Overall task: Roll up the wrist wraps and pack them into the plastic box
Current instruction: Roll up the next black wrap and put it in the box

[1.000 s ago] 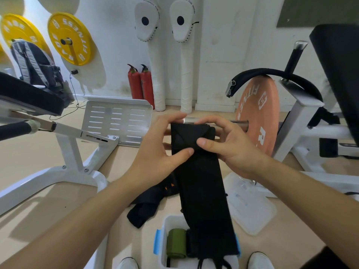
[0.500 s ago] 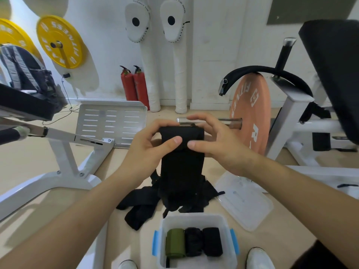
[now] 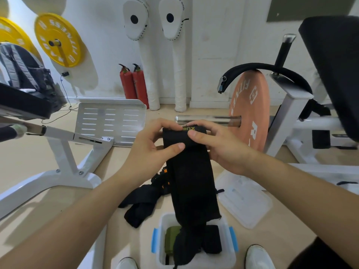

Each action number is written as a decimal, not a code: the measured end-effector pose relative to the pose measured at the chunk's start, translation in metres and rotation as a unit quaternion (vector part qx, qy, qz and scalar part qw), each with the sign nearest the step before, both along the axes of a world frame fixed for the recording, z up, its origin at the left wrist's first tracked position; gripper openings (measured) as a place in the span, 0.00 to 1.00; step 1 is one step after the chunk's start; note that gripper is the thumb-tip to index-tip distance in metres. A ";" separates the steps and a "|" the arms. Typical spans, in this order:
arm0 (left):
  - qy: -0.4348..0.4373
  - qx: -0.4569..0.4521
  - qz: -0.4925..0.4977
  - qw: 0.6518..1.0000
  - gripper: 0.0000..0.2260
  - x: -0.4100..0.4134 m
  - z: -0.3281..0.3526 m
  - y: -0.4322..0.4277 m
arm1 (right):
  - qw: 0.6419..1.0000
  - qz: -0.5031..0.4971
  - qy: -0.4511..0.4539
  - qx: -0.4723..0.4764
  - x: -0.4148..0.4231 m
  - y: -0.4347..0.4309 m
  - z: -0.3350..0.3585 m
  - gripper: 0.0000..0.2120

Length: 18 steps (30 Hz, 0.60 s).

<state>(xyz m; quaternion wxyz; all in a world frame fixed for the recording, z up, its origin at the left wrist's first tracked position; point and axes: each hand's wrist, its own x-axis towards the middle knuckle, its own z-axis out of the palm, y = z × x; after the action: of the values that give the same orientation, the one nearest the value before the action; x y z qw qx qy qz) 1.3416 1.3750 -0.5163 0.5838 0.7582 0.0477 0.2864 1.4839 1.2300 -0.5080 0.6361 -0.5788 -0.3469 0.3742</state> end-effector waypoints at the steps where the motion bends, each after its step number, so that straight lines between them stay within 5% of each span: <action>1: 0.010 -0.005 0.002 1.000 0.14 0.000 0.000 0.001 | 1.000 -0.001 0.007 0.006 0.000 0.000 0.000 0.20; 8: 0.104 -0.092 -0.001 0.990 0.14 0.003 -0.002 0.004 | 0.999 -0.010 -0.013 0.032 0.006 -0.001 -0.003 0.23; 18: 0.035 -0.027 0.039 0.998 0.19 0.003 -0.002 0.008 | 0.996 -0.045 -0.072 0.027 0.003 0.002 -0.010 0.21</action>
<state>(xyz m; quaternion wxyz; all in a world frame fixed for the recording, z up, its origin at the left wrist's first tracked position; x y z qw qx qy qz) 1.3447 1.3826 -0.5187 0.5906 0.7490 0.1058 0.2810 1.4865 1.2319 -0.5175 0.6412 -0.6020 -0.3754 0.2925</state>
